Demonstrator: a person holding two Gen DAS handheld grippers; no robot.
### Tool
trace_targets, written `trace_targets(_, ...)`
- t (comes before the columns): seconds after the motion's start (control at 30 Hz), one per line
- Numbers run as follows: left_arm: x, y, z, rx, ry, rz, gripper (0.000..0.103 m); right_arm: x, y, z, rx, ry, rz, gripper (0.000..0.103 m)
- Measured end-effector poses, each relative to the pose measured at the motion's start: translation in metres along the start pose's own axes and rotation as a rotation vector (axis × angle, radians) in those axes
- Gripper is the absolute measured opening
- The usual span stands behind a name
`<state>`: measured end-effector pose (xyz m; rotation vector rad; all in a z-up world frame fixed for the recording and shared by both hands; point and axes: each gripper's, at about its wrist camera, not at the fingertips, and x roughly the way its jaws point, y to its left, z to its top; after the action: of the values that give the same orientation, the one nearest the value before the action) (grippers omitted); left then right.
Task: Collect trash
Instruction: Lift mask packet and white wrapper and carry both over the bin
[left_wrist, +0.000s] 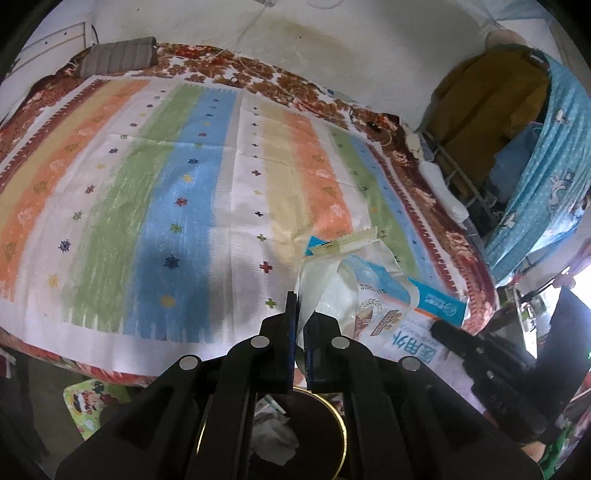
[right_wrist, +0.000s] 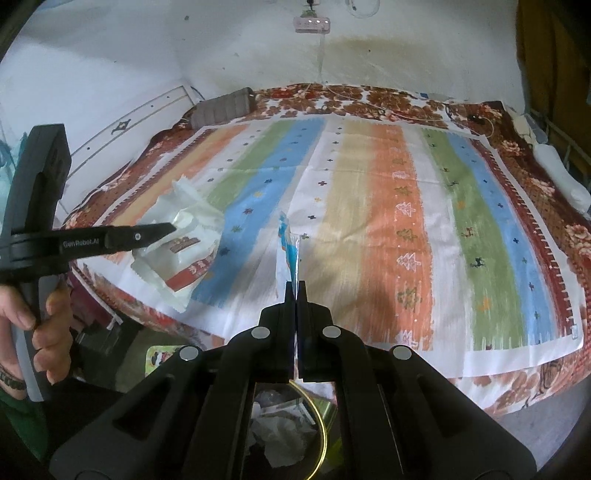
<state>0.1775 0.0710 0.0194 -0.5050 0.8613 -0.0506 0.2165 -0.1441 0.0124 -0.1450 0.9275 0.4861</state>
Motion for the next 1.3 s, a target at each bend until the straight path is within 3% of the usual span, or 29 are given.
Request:
trace_targets(0.27, -0.024, -0.004, -0.024, -0.007, -0.06, -0.02, 0.003, -0.025, 0.013, -0.023, -0.018, -0.041, 0.008, 0.0)
trace_targets(0.77, -0.03, -0.008, -0.074, -0.003, -0.022, -0.025, 0.003, -0.055, 0.029, -0.073, -0.062, -0.041, 0.044, 0.0)
trace_targets(0.97, -0.022, -0.01, -0.1, 0.005, 0.039, 0.08, 0.003, -0.049, 0.034, -0.103, -0.054, 0.032, 0.061, 0.0)
trace_targets(1.17, -0.015, -0.013, -0.122, 0.037, 0.078, 0.136, 0.003, -0.044, 0.039, -0.125, -0.041, 0.094, 0.033, 0.0)
trace_targets(1.3, -0.001, -0.01, -0.137, 0.005, 0.125, 0.171, 0.003, -0.034, 0.039, -0.136, -0.042, 0.152, 0.01, 0.0)
